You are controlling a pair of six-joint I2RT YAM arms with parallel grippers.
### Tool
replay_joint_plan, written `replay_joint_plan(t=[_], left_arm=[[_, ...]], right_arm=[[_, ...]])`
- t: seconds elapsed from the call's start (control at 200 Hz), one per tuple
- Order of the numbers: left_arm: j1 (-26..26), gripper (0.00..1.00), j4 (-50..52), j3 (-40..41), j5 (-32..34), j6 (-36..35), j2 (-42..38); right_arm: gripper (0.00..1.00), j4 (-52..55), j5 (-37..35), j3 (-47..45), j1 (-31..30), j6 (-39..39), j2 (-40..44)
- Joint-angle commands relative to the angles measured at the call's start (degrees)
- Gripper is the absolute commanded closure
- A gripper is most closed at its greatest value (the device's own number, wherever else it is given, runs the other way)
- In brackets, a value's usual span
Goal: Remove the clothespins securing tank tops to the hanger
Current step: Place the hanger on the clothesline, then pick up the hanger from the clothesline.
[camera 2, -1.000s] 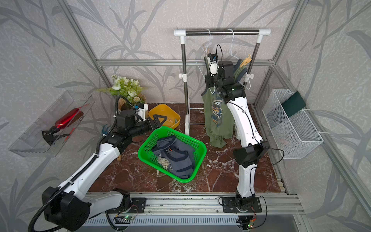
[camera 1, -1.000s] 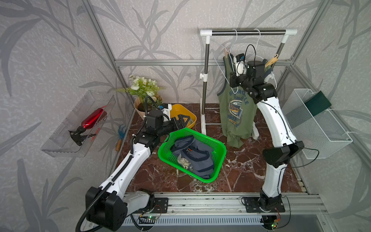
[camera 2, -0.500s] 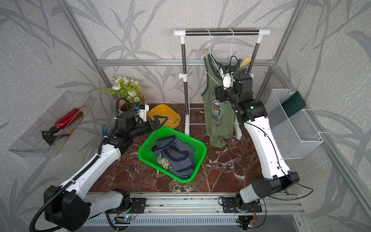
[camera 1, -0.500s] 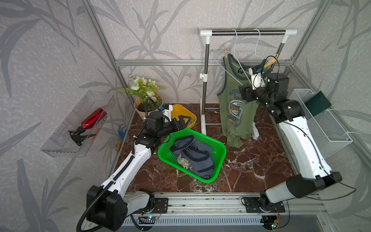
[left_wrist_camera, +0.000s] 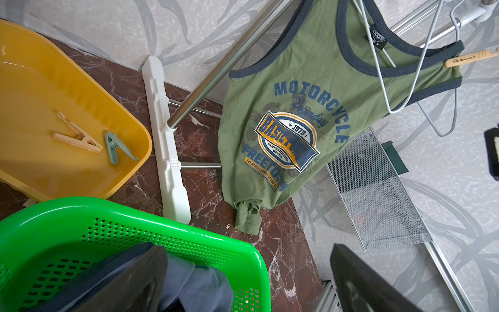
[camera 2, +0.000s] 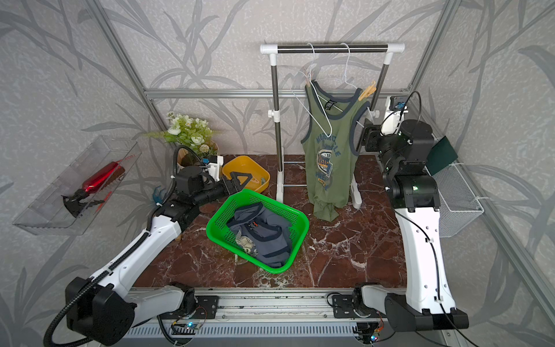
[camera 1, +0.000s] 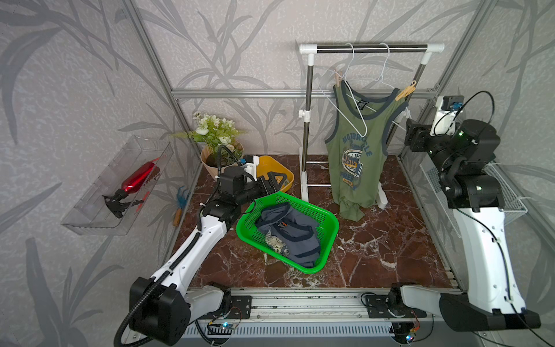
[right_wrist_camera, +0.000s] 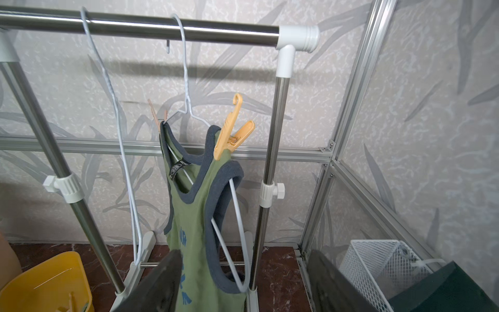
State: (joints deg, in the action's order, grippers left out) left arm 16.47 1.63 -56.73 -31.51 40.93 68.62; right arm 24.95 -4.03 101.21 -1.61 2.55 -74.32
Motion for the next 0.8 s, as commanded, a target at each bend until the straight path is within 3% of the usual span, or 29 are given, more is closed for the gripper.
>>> replay_joint_plan(t=[0.0,0.385,0.795], left_arm=[[0.23,0.04,-1.11,-0.15,-0.39,-0.30,0.21],[0.23,0.04,-0.18,-1.72,-0.52,-0.89,1.80],[0.23,0.04,0.13,-2.58,-0.70,-1.46,3.44]], right_arm=[[0.25,-4.14,0.80,2.36,1.51,-1.55,-4.76],[0.24,-13.59,16.62,8.17,6.60,-7.39,-14.52],[0.24,-10.71,21.92,19.91,8.48,-9.03,-22.07]])
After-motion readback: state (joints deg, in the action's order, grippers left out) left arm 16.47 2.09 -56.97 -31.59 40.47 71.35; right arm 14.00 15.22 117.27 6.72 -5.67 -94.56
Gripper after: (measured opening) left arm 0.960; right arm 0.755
